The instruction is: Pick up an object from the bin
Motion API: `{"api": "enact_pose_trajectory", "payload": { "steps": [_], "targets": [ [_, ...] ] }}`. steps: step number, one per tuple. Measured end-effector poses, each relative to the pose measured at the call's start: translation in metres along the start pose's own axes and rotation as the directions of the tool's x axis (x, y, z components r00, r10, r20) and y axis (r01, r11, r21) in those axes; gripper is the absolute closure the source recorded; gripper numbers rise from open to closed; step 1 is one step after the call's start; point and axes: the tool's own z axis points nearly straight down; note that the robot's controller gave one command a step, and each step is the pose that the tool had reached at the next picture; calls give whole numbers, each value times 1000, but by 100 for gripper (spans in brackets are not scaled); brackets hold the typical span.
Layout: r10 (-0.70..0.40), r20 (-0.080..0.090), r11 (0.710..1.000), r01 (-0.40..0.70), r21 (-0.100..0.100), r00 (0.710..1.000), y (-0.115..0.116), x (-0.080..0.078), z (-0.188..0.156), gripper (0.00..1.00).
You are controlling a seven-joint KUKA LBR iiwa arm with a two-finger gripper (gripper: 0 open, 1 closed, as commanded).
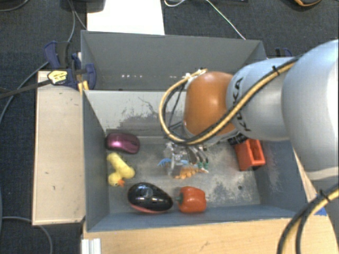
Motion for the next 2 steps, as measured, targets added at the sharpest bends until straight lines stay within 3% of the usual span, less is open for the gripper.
{"api": "enact_pose_trajectory", "payload": {
  "steps": [1, 2],
  "targets": [
    [-16, 14, 1000, 16, -2, 1000, 14, -17, -248, 100],
    [-16, 4, 1000, 16, -1, 1000, 14, -16, -243, 100]
  ]
}}
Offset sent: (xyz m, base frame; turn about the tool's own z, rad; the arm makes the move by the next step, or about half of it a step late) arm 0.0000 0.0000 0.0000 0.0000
